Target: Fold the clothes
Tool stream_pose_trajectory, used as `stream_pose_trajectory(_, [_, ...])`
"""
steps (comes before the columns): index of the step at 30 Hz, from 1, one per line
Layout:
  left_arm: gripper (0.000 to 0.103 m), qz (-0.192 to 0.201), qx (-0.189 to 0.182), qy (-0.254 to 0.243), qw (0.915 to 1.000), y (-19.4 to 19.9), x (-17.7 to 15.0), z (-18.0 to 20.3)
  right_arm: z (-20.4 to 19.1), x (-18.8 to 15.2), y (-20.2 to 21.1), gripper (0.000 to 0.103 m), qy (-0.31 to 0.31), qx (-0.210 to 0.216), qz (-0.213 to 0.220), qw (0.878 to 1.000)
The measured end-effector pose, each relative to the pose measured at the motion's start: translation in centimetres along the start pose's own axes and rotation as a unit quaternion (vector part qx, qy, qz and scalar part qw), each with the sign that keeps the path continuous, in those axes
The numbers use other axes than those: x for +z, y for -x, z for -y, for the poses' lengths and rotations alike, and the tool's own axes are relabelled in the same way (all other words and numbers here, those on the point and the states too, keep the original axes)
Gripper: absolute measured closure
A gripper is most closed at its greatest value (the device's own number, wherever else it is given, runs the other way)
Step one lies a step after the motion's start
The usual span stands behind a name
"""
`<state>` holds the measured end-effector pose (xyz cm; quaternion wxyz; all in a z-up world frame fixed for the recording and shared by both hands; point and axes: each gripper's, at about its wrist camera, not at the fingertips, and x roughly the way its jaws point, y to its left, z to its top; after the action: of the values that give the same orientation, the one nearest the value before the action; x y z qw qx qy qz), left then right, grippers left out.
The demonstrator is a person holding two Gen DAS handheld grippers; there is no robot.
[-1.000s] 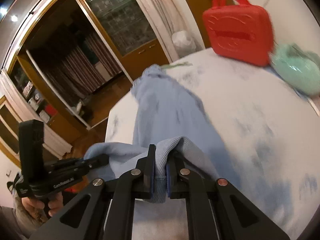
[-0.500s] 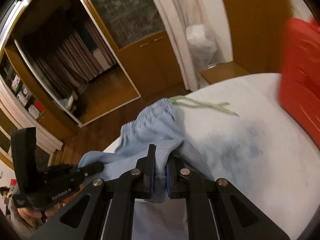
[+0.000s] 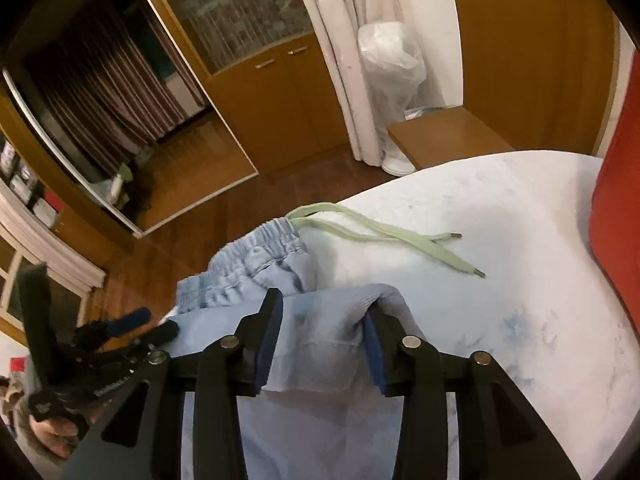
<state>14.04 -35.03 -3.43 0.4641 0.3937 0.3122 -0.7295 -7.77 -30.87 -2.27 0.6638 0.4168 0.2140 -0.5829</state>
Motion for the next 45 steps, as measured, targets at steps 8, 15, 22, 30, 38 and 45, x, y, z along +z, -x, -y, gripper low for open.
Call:
stream_pose_trajectory(8, [0.044, -0.016, -0.016, -0.017, 0.9996, 3.7, -4.7, 1.6, 0.2, -3.0, 7.1, 0.048, 0.037, -0.034, 0.033, 0.998])
stream_pose_trajectory(15, [0.044, -0.027, -0.009, -0.035, 0.999, 7.2, -8.9, 3.2, 0.4, -7.5, 14.2, 0.043, 0.034, -0.064, 0.049, 0.996])
stream_pose_trajectory(22, [0.044, -0.045, -0.048, -0.072, 0.9952, 6.9, -10.0, 5.1, 1.8, -17.4, 13.9, 0.049, 0.023, -0.121, -0.063, 0.99])
stream_pose_trajectory(30, [0.044, -0.038, -0.071, -0.123, 0.9891, 3.0, -5.3, 7.2, 4.6, -20.1, 13.5, 0.049, -0.037, -0.122, -0.074, 0.989])
stream_pose_trajectory(38, [0.043, -0.042, -0.024, -0.099, 0.9939, 0.4, -2.4, 1.7, 1.4, -11.0, 7.0, 0.065, 0.022, -0.078, -0.059, 0.995])
stream_pose_trajectory(45, [0.04, -0.048, -0.033, -0.113, 0.9919, -2.3, -2.3, 1.3, -0.8, -6.2, -2.2, 0.048, 0.142, -0.09, -0.107, 0.98])
